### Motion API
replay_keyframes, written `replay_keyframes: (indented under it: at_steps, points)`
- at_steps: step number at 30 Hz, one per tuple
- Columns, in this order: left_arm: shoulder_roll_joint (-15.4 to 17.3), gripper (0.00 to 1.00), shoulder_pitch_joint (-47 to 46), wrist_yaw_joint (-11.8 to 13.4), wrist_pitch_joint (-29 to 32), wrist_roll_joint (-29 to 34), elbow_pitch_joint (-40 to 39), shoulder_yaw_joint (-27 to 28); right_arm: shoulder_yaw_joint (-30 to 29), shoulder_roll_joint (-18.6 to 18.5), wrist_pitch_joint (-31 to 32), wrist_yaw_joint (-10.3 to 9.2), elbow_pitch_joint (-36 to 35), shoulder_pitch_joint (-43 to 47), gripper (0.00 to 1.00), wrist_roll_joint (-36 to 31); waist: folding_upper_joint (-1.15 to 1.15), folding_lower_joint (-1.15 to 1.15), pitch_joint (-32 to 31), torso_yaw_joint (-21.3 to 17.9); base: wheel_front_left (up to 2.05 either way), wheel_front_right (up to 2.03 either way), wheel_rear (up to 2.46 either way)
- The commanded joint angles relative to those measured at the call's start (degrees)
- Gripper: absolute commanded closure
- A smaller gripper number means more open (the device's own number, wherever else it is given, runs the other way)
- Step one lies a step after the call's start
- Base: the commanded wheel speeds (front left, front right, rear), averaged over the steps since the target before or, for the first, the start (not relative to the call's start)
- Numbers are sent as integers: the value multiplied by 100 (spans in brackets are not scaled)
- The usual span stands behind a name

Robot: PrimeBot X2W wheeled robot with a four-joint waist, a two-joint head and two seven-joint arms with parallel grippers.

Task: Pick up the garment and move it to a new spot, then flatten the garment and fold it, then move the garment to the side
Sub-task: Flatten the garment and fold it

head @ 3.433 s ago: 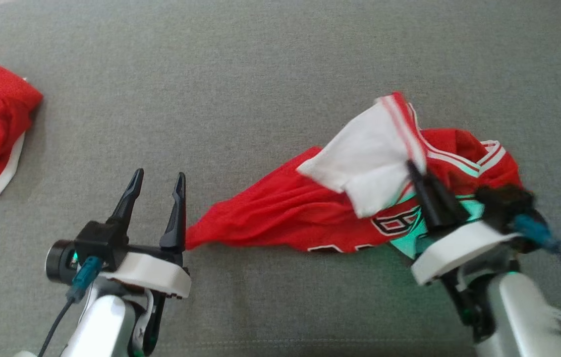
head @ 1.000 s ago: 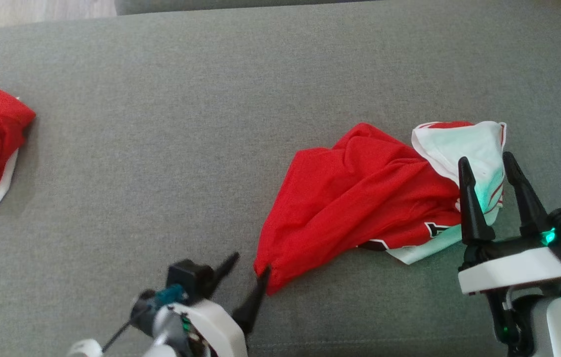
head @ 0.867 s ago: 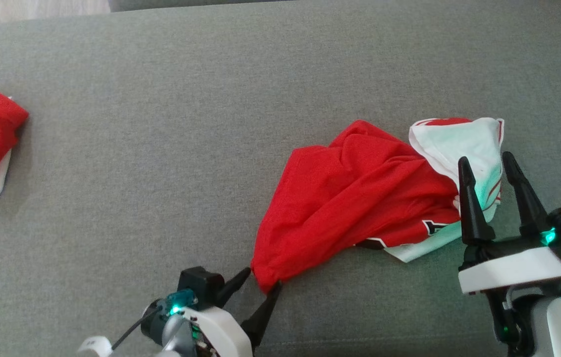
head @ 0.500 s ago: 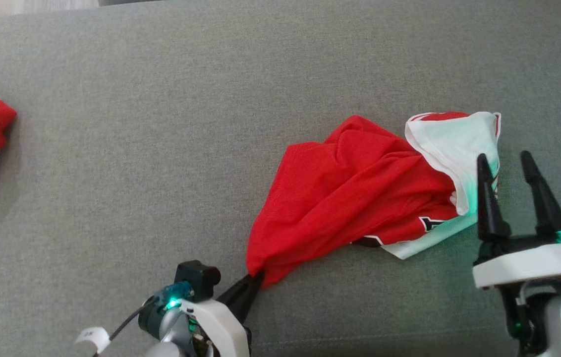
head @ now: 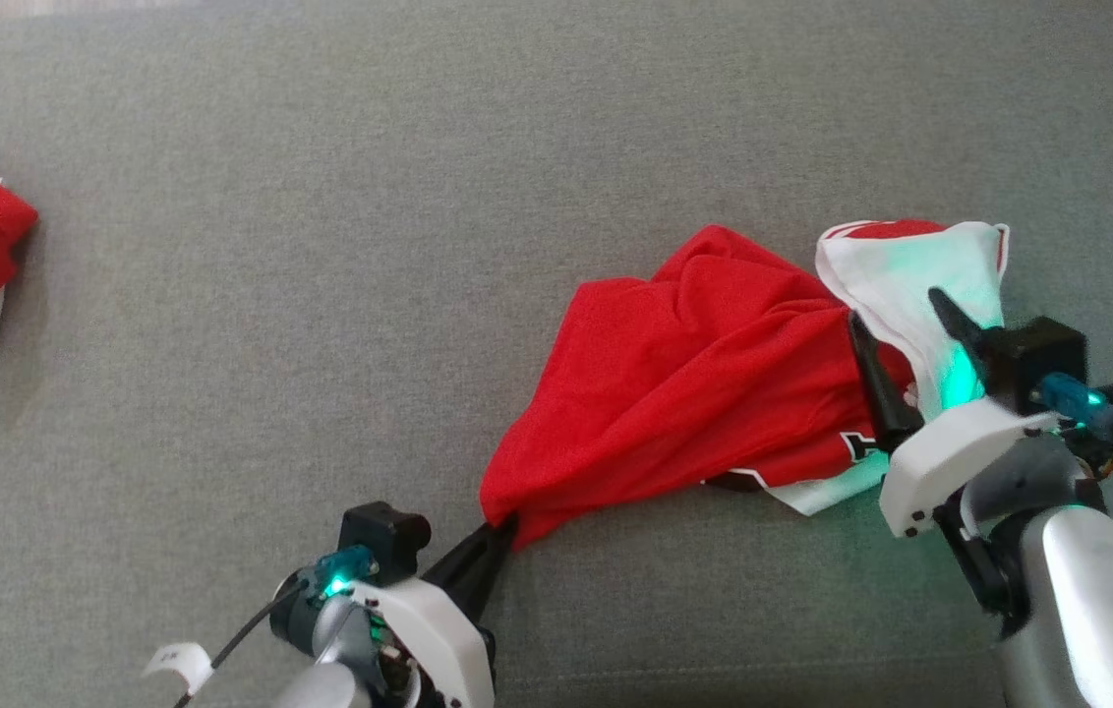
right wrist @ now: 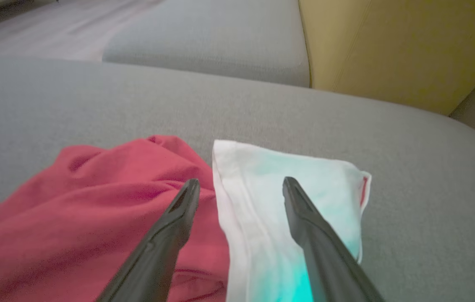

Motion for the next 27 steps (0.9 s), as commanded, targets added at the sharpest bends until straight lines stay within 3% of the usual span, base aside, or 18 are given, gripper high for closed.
replay_keyframes:
  at_steps: [1, 5, 6, 8, 18, 27]
  points:
    - [-18, 100, -205, 15, -69, 25, -137, 151, 153, -70, 92, 44, -135, -132, 0, -34, 0, 0, 25, 24, 0, 0, 0]
    - [-23, 100, -273, 31, -130, 21, -114, 166, 167, -155, 390, 44, 31, -211, 0, -64, 0, 0, 103, 64, 0, 0, 0]
    - [-21, 100, -286, 39, -152, 23, -107, 172, 118, -141, 396, 44, 45, -215, 51, -56, 0, 0, 115, 70, 0, 0, 0]
    - [-12, 100, -310, 63, -224, 48, -109, 184, -63, -60, 304, 44, 24, -207, 100, -25, 0, 0, 135, 83, 0, 0, 0]
    - [189, 100, -521, 292, -816, 198, -549, 504, -951, 325, -472, 44, -436, -45, 100, 357, 0, 0, -11, 96, 0, 0, 0]
    - [469, 100, -918, 487, -1103, 399, -1334, 828, -1154, 397, -1120, 44, -1301, -337, 100, 795, 0, 0, -309, 57, 0, 0, 0]
